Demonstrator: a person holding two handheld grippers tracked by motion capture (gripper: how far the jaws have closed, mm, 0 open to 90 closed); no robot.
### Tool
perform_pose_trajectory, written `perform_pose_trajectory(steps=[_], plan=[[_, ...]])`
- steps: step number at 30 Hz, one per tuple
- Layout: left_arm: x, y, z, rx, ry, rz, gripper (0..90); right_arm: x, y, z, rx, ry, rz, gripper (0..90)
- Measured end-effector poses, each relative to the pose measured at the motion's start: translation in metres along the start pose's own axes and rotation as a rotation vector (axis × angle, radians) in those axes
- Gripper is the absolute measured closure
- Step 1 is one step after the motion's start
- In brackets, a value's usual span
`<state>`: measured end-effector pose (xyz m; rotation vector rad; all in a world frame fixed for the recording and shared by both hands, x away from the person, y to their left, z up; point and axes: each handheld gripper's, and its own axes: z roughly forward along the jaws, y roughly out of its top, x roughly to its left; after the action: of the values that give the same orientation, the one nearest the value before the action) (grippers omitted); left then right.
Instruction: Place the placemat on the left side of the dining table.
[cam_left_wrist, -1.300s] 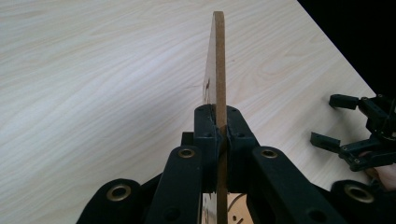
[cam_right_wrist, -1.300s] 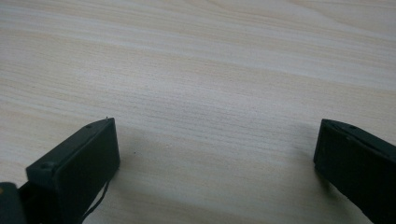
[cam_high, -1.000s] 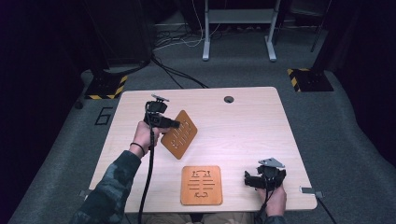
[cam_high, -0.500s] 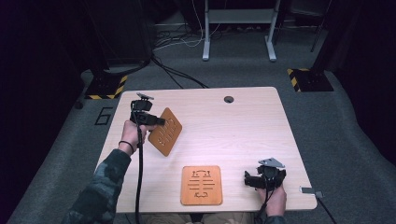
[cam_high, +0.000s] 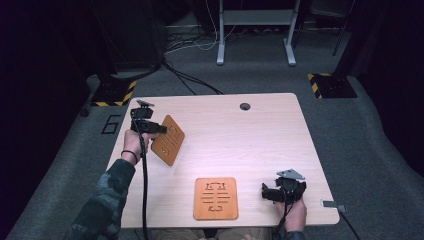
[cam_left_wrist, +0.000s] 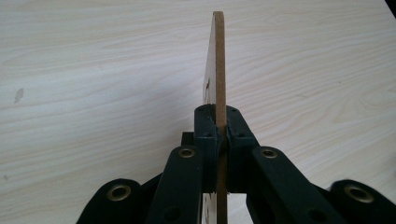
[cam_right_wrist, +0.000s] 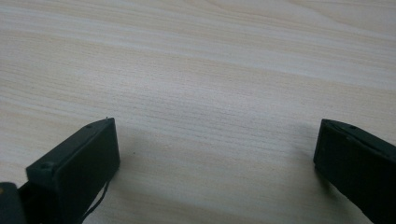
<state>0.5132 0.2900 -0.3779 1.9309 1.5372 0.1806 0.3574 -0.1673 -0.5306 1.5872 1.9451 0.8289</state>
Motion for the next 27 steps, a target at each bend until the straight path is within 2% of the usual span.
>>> perform_pose_trajectory(steps=[3,22,24,27], plan=[[0.009,-0.002,0.001,-0.008,0.034,-0.030,86.0,0.000,0.000,0.000,0.000,-0.001,0.000,0.0],[0.039,-0.007,0.009,-0.006,0.083,-0.142,85.9,0.000,0.000,0.000,-0.001,0.000,0.000,0.0],[0.042,-0.008,0.008,0.000,0.093,-0.143,85.7,0.000,0.000,0.000,0.000,-0.002,0.001,0.0],[0.049,-0.011,0.009,0.000,0.106,-0.165,84.8,0.000,0.000,0.000,0.000,-0.001,0.001,0.0]])
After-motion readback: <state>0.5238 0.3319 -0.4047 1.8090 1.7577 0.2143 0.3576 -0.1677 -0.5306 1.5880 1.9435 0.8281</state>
